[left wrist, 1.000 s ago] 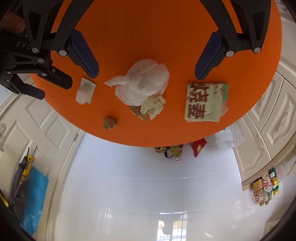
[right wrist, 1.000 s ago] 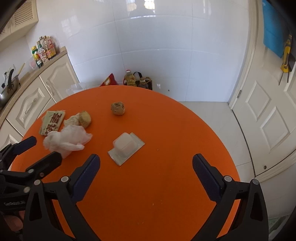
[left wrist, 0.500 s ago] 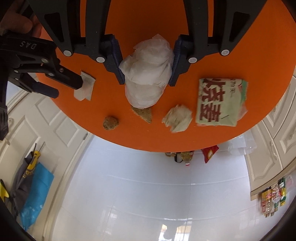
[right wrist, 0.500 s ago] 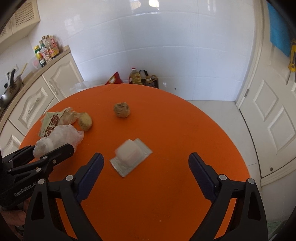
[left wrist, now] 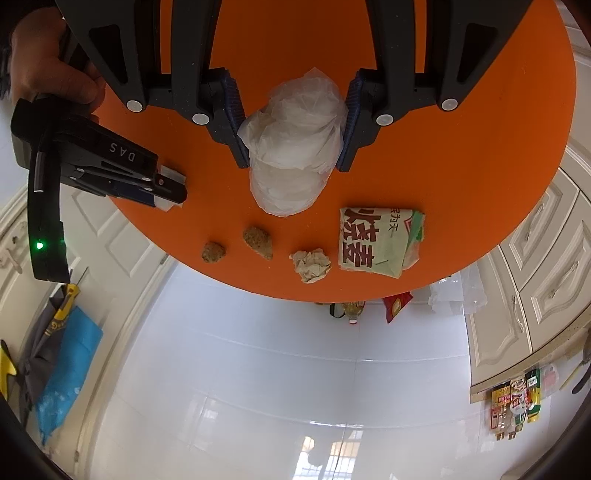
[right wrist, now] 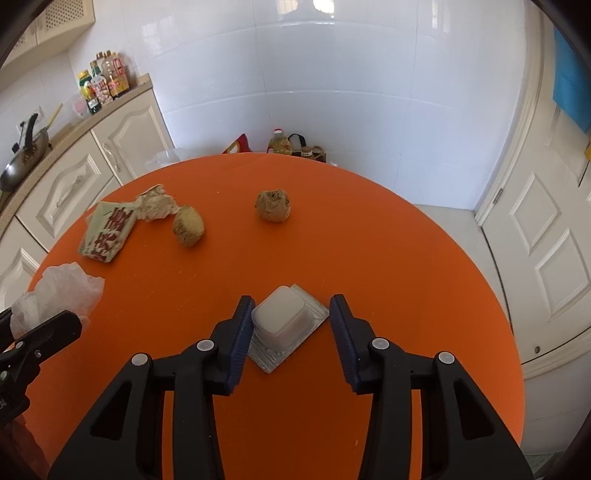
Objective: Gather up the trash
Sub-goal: 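Carry the plastic bag and white box with both tools toward the bin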
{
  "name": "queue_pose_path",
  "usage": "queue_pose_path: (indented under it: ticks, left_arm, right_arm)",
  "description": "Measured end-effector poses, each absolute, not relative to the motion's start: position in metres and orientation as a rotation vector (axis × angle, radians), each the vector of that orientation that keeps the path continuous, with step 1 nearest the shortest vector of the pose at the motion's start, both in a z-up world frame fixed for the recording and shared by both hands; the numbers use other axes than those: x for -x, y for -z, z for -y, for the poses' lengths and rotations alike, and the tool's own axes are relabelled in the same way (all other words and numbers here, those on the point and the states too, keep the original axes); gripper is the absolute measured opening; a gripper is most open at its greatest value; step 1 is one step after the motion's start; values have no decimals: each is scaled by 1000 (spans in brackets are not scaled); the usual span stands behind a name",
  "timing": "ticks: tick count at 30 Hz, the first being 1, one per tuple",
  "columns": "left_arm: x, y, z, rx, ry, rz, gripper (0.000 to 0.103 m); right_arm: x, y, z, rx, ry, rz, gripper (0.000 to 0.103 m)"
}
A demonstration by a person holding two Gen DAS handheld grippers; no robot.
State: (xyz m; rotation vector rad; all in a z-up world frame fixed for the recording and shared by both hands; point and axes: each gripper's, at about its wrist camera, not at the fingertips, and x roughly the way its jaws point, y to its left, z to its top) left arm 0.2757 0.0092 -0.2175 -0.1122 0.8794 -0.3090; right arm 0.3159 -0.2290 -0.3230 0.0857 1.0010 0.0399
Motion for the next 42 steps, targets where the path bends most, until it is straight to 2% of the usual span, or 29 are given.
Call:
queue_pose_path:
  ticks: [14,21,34,42]
  left_arm:
    - [-211,186,3,78,417,-780,42]
    - [-138,169,22,42,499,-735,42]
    - [-65,132,122,-43,711,-638,42]
    - [-49,135,204,-110,877,-665,42]
  right_arm:
    - [-204,244,239,-133,-60,-866,42]
    - [-146,211,265,-168,-20,-793,42]
    - [-25,146,366,-248,190,-616,42]
    - [35,155,450,-330,391,-619,42]
